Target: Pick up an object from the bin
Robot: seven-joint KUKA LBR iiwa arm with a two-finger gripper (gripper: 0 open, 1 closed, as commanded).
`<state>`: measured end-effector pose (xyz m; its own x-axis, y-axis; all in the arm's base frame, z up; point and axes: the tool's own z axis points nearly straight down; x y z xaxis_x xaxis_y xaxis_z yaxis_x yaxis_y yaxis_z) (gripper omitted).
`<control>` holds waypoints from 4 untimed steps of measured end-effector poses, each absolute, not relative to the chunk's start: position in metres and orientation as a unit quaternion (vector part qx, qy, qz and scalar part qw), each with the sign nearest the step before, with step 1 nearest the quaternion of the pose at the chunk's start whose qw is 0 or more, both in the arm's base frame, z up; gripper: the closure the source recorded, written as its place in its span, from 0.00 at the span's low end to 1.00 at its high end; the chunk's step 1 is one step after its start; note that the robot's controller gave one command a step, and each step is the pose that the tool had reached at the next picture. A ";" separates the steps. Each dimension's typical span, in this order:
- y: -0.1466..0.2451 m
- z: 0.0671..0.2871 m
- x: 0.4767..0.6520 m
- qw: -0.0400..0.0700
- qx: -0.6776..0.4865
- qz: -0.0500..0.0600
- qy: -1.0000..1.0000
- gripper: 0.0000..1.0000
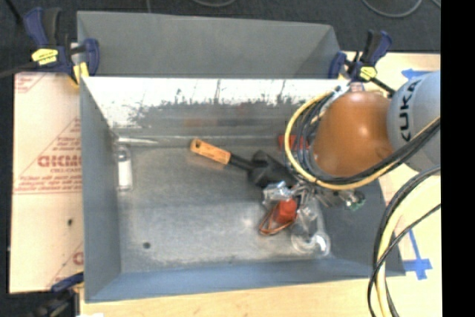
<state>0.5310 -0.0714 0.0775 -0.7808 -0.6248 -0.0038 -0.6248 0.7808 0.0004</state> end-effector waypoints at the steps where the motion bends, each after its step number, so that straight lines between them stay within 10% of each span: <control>1: -0.071 0.092 0.532 0.004 -0.332 0.000 0.943 1.00; 4: -0.072 0.142 0.532 0.004 -0.331 -0.001 0.944 1.00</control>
Offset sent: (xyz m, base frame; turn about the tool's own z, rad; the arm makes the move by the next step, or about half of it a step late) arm -0.0001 0.0000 0.0772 0.0000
